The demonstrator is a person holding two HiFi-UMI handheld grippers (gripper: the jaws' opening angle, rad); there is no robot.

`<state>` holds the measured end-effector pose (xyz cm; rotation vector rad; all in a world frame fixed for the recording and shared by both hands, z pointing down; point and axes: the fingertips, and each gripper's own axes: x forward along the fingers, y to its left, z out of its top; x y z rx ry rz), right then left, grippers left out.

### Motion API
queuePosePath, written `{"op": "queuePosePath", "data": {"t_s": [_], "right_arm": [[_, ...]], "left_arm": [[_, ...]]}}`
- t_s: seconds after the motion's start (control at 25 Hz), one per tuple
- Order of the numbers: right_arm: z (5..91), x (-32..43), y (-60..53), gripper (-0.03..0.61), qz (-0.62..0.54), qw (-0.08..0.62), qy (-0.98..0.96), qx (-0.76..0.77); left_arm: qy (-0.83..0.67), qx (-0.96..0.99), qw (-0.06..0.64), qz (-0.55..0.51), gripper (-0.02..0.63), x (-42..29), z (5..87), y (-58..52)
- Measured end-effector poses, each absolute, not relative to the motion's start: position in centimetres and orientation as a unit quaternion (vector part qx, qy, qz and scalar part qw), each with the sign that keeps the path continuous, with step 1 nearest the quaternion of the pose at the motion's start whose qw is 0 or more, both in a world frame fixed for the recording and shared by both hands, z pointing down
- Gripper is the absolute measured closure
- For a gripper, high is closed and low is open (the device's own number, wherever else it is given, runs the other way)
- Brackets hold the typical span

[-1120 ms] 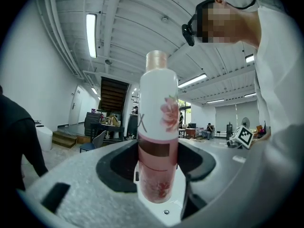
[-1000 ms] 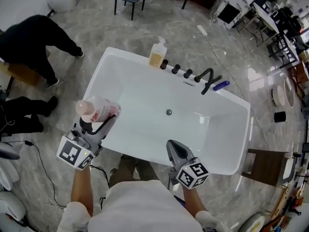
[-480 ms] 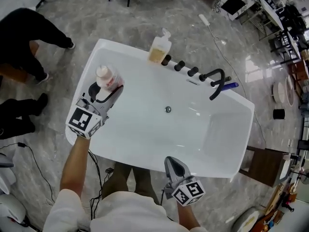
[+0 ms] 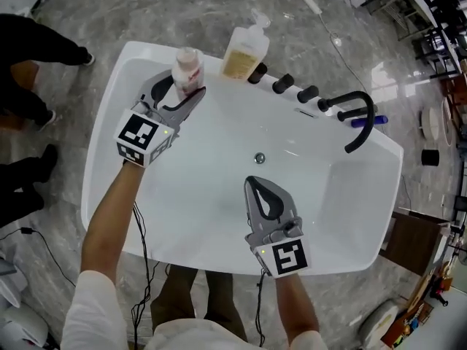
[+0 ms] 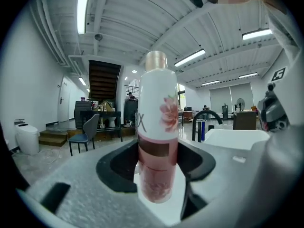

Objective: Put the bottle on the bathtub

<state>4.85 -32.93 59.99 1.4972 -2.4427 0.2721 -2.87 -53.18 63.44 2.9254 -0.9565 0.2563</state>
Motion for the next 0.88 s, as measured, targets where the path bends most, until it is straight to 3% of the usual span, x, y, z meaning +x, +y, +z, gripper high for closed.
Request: {"op": "queuePosePath", "data": {"t_s": [0.2,0.64,0.88], "right_arm": [[60.7,2.2,-38.8,0.566,0.052,0.098,-0.856,0.505],[63.1,1.8,-41.9,0.566,0.075,0.059,-0.864,0.495],[67.9,3.4,-39.7,0.566,0.13,0.068,-0.853,0.501]], "left_arm": [[-0.31,0.944,0.03,0.106,0.376,-1.6,69.5,-57.8],[-0.384,0.914,0.06,0.116,0.377,-0.4,79.4,-67.6],[-0.368,0.927,0.035,0.062,0.379,0.8,79.5,-69.0]]}}
